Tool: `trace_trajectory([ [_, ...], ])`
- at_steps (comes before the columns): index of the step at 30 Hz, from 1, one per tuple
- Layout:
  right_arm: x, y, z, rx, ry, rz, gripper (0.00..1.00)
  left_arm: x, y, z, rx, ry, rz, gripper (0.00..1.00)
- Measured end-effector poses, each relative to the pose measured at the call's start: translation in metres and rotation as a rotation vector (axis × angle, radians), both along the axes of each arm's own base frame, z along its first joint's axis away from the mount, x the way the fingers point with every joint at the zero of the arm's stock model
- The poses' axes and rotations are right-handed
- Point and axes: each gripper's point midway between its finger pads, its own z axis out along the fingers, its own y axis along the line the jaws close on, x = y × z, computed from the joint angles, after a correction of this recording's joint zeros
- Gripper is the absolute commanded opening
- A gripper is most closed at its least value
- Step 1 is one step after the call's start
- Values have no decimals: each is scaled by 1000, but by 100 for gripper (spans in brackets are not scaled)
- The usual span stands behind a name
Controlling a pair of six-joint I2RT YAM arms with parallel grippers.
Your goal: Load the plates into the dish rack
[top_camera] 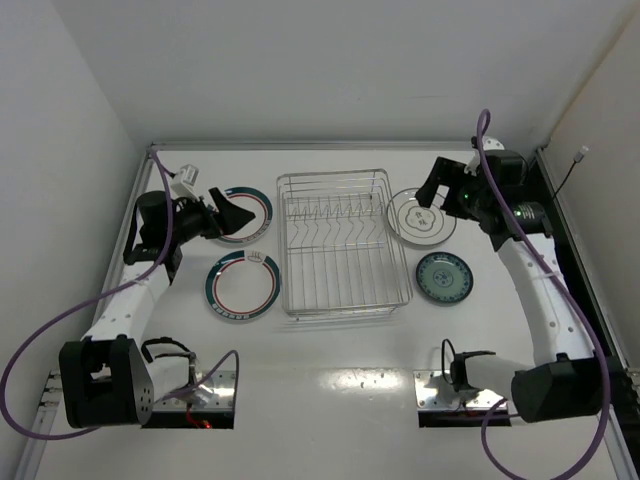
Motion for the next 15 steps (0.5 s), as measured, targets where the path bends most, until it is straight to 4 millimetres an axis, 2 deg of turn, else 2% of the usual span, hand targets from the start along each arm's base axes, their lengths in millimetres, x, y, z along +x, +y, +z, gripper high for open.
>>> trace_trajectory([
  [6, 7, -30, -21, -6, 71, -86, 100, -2, -3, 2, -4, -8, -22, 94],
  [9, 17, -55, -38, 51, 111, -128, 100, -2, -4, 3, -7, -14, -30, 94],
  [11, 24, -77, -53, 121, 134, -167, 100, -2, -4, 3, -8, -15, -34, 94],
  [15, 33, -115, -104, 315, 204, -251, 100, -3, -5, 4, -10, -15, -37, 95],
])
